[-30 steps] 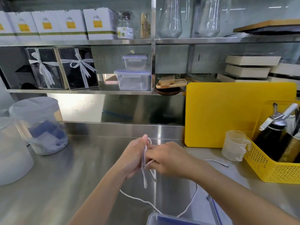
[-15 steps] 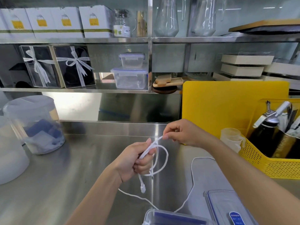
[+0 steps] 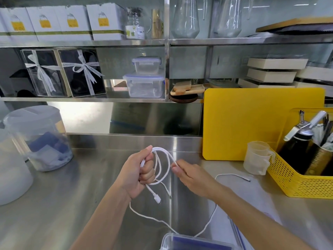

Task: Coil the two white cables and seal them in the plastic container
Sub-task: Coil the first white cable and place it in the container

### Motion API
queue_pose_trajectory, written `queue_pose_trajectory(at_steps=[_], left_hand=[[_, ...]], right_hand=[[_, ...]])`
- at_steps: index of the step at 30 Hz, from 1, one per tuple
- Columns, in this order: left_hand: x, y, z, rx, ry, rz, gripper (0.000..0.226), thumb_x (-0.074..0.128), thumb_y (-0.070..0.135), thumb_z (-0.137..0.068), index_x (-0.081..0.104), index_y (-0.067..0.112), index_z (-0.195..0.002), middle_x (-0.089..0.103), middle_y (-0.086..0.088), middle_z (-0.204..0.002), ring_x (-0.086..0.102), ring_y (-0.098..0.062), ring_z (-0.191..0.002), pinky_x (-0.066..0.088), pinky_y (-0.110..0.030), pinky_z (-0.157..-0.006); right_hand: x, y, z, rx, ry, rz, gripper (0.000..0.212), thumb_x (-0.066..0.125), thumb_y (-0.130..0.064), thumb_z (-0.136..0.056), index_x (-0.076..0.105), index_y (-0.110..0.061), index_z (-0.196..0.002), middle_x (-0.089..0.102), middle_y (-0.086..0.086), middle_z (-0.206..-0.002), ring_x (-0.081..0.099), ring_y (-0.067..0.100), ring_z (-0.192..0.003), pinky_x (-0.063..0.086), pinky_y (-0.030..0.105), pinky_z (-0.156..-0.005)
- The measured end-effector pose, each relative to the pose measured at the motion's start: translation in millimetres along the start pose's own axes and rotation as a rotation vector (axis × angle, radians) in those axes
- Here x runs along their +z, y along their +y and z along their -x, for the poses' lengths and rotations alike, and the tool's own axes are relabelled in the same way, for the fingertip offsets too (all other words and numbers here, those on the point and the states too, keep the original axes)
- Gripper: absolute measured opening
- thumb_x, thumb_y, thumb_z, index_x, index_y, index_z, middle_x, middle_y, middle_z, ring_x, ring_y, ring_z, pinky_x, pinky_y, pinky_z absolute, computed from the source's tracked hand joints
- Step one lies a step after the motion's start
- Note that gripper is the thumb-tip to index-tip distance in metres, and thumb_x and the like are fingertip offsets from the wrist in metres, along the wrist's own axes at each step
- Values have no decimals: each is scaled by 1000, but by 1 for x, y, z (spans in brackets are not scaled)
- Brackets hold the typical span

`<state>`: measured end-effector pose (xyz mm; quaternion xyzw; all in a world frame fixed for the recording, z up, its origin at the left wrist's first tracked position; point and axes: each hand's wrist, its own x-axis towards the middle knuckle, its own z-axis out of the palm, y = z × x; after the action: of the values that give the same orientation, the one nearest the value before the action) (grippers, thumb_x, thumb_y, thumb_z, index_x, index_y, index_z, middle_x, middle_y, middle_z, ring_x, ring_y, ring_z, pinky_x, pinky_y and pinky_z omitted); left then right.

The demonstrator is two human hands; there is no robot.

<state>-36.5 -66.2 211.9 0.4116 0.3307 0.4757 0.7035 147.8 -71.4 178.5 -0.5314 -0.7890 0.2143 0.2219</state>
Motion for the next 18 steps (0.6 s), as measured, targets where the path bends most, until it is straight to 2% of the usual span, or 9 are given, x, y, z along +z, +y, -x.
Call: queue_pose_trajectory(at_steps=[3,5,7,9,11,13,15,18], left_hand=[[-6,7,2,-109,-41,-134,43,43,28,-92,37,17,-50,21,7,-31,14,-5,-24,9,-13,-36],[-6,9,4,-221,-141,-221,38,48,29,-85,37,18,-51,21,8,-32,14,-4,-24,8,-13,-36],[-5,9,5,-298,-215,-283,35,50,30,-83,38,18,-52,22,8,-32,15,-3,-24,9,-12,-36],[-3,5,3,-316,-215,-287,36,49,31,-86,40,17,-54,22,8,-34,15,-3,-25,11,-12,-34],[2,-1,-2,-268,-114,-269,36,49,31,-91,46,14,-59,23,6,-39,17,-4,-28,15,-13,-32],[7,-9,-7,-110,37,-316,35,50,30,-93,53,10,-65,29,3,-46,22,-6,-34,22,-16,-33],[12,-15,-10,65,149,-395,31,52,26,-93,58,5,-71,39,-1,-54,29,-8,-40,30,-18,-39],[16,-19,-10,185,171,-458,26,52,21,-93,67,3,-84,47,-2,-60,35,-10,-46,37,-23,-45]], right_hand=[[-7,-8,3,-5,-91,-388,43,46,-48,-87,38,-33,-127,54,-13,-73,54,0,-61,43,16,-58],[-13,-13,4,-3,-154,-581,51,48,-51,-81,36,-37,-129,55,-13,-67,48,1,-52,36,14,-47],[-15,-18,4,-42,-200,-620,36,48,-45,-85,52,-27,-116,53,-14,-57,44,3,-48,34,15,-44],[-14,-21,2,-50,-196,-603,29,46,-36,-92,60,-11,-95,49,-12,-52,42,3,-45,33,15,-43],[-14,-22,1,-4,-126,-572,29,43,-31,-95,60,-12,-79,46,-11,-49,39,3,-43,33,14,-43],[-11,-19,-2,31,16,-477,32,42,-29,-95,57,-19,-69,45,-8,-52,40,5,-46,34,18,-47],[-4,-15,-4,54,150,-339,34,39,-31,-96,53,-24,-66,47,-5,-57,43,10,-53,38,25,-55],[4,-11,-3,86,265,-224,31,36,-35,-96,54,-23,-74,51,-7,-62,50,13,-60,46,34,-61]])
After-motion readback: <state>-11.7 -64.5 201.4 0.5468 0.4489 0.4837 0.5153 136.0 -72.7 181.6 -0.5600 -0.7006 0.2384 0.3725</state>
